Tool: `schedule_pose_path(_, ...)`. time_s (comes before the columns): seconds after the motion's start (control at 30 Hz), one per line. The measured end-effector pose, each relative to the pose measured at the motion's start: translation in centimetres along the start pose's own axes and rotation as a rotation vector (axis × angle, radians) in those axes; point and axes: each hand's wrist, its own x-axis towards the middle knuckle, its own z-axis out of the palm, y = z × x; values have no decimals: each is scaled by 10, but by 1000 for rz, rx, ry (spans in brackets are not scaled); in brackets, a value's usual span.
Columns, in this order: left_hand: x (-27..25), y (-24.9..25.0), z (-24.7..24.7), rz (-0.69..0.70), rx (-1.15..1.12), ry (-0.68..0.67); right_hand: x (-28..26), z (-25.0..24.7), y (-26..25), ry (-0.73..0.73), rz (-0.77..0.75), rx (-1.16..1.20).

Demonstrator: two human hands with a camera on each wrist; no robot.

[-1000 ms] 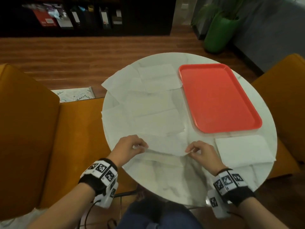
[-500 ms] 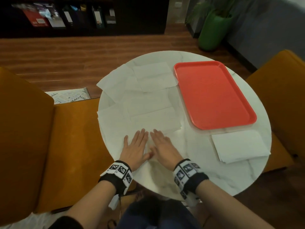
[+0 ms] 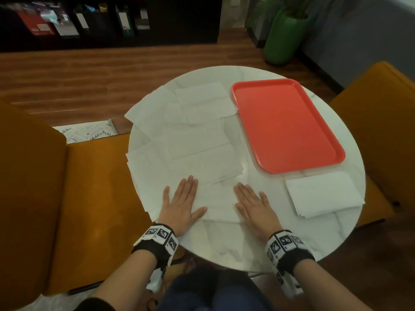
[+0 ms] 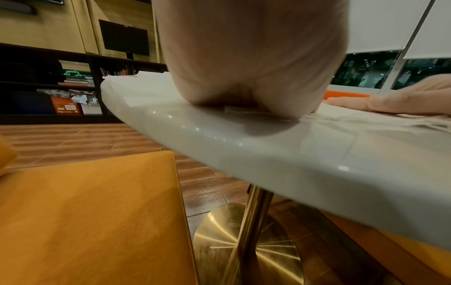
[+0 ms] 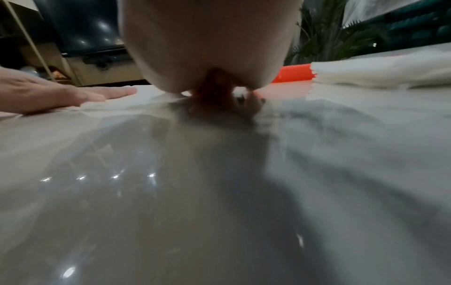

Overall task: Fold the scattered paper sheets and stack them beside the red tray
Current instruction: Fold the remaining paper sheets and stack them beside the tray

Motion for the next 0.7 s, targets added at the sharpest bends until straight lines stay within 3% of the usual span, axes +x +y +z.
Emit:
schedule_pose_path(0.07, 0, 0, 0, -2, 17, -10, 2, -5, -3, 14, 29, -15)
schedule_pose_path(0.23, 1, 0, -1, -14, 22, -35, 14, -15, -22, 225, 183, 1)
schedule_pose_path(0.37, 1, 3, -6, -34, 9, -66, 26, -31, -19, 140, 408, 314)
schedule_pose_path(0.43, 0, 7, -16, -47, -26, -64, 27, -38, -11, 107, 376, 451)
schedule_pose_path(0.6, 2, 28, -57, 37, -167, 167, 9, -71, 1, 150, 147, 858)
schedule_pose_path(0.7, 10, 47, -86, 93, -383, 167, -11, -93, 10, 214, 125, 1011)
